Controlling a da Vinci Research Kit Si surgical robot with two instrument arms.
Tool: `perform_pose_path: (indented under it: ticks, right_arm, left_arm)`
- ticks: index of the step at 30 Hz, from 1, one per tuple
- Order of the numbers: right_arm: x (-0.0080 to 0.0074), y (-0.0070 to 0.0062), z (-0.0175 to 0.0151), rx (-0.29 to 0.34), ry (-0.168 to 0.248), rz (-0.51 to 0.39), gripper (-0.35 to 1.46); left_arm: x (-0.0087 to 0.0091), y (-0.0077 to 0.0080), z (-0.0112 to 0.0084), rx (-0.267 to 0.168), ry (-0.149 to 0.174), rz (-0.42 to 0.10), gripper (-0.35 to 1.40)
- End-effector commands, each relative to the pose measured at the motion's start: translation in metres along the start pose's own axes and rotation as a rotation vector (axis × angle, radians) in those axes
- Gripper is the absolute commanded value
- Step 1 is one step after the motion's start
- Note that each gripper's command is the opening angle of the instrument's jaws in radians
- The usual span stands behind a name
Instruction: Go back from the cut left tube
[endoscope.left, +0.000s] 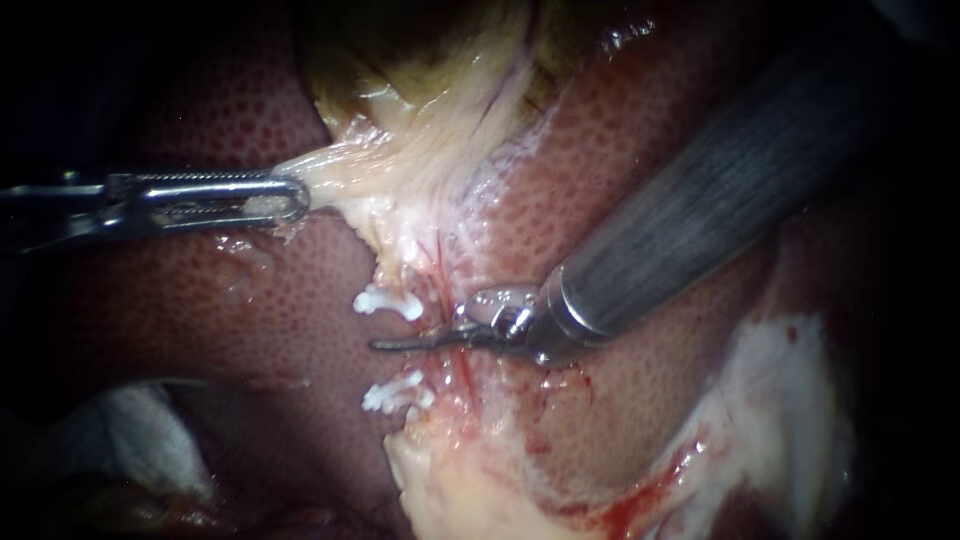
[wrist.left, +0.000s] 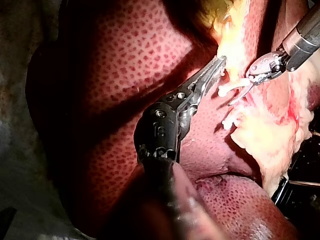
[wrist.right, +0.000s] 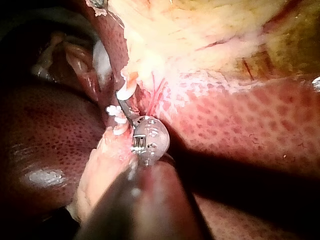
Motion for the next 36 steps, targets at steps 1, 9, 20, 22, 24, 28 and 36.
perform_pose_path:
  ticks: [1, 9, 20, 22, 24, 28, 36]
  right_arm:
    - [0.0, -0.0001, 0.0, 0.001, -0.001, 0.0, -0.35]
    - [0.0001, -0.0002, 0.0002, -0.003, 0.007, 0.0, 0.24]
    - [0.0002, -0.0005, 0.0004, -0.002, 0.009, -0.047, 1.11]
    - [0.0002, -0.0005, 0.0004, -0.002, 0.008, -0.053, 1.16]
    - [0.0001, -0.0007, 0.0003, -0.001, 0.007, -0.06, 1.23]
    - [-0.0003, -0.0014, -0.0002, 0.004, 0.006, -0.128, 1.38]
    - [-0.0015, -0.0035, -0.0053, -0.108, 0.057, -0.25, 1.43]
  left_arm:
    - [0.0, 0.0, 0.0, 0.0, 0.0, 0.0, -0.35]
    - [0.0, 0.0, -0.0001, -0.001, 0.003, -0.001, -0.35]
    - [0.0, 0.0, -0.0001, -0.001, 0.003, -0.001, -0.35]
    - [0.0, 0.0, -0.0001, -0.001, 0.003, -0.001, -0.35]
    - [0.0, 0.0, -0.0001, -0.001, 0.003, -0.001, -0.35]
    - [0.0, -0.0001, -0.0001, -0.001, 0.003, -0.001, -0.35]
    - [0.0, -0.0002, -0.0001, -0.001, 0.003, -0.001, -0.35]
